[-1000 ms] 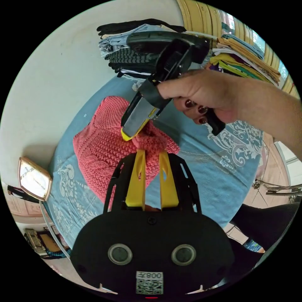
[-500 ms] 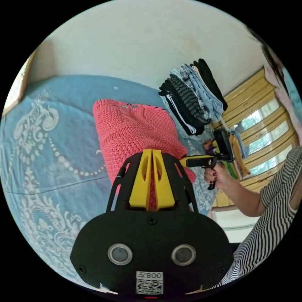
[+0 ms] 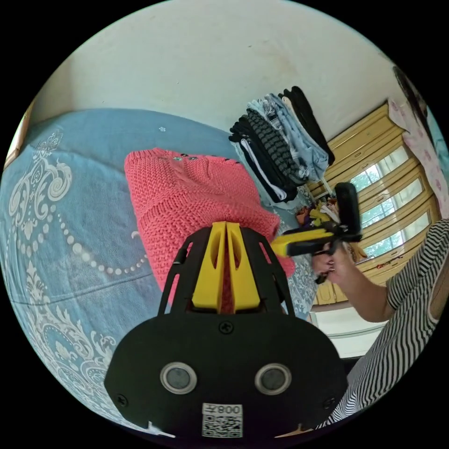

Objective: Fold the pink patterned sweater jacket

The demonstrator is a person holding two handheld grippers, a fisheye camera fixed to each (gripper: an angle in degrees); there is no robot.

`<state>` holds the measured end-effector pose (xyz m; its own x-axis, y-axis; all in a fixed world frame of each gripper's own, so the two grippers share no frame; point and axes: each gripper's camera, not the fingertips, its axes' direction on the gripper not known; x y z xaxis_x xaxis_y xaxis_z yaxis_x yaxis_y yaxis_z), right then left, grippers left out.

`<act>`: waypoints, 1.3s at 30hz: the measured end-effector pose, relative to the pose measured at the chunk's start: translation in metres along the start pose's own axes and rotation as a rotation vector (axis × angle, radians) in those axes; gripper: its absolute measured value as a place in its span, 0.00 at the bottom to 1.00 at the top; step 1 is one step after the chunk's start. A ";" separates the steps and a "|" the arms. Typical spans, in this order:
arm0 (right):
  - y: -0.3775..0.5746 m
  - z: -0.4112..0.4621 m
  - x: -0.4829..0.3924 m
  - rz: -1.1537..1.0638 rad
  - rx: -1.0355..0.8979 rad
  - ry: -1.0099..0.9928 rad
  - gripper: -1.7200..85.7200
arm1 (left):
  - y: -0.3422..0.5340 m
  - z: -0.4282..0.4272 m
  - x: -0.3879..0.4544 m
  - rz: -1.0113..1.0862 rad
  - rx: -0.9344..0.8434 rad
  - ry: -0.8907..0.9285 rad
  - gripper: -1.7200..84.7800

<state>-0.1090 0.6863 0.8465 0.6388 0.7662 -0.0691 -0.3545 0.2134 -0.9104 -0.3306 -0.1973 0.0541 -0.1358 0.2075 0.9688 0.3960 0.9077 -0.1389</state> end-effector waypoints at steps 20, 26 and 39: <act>-0.063 -0.030 0.005 0.085 0.206 0.301 0.02 | -0.038 -0.010 -0.062 0.007 -0.021 -0.109 0.02; -0.080 -0.003 0.038 0.183 0.116 0.291 0.02 | -0.035 -0.023 -0.066 0.009 -0.006 -0.115 0.02; 0.028 0.002 -0.042 0.040 0.129 0.026 0.02 | 0.007 -0.065 -0.062 -0.056 0.071 0.031 0.02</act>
<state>-0.1472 0.6612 0.8247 0.6393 0.7601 -0.1165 -0.4642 0.2607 -0.8465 -0.2607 -0.2277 0.0065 -0.1275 0.1453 0.9811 0.3228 0.9414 -0.0975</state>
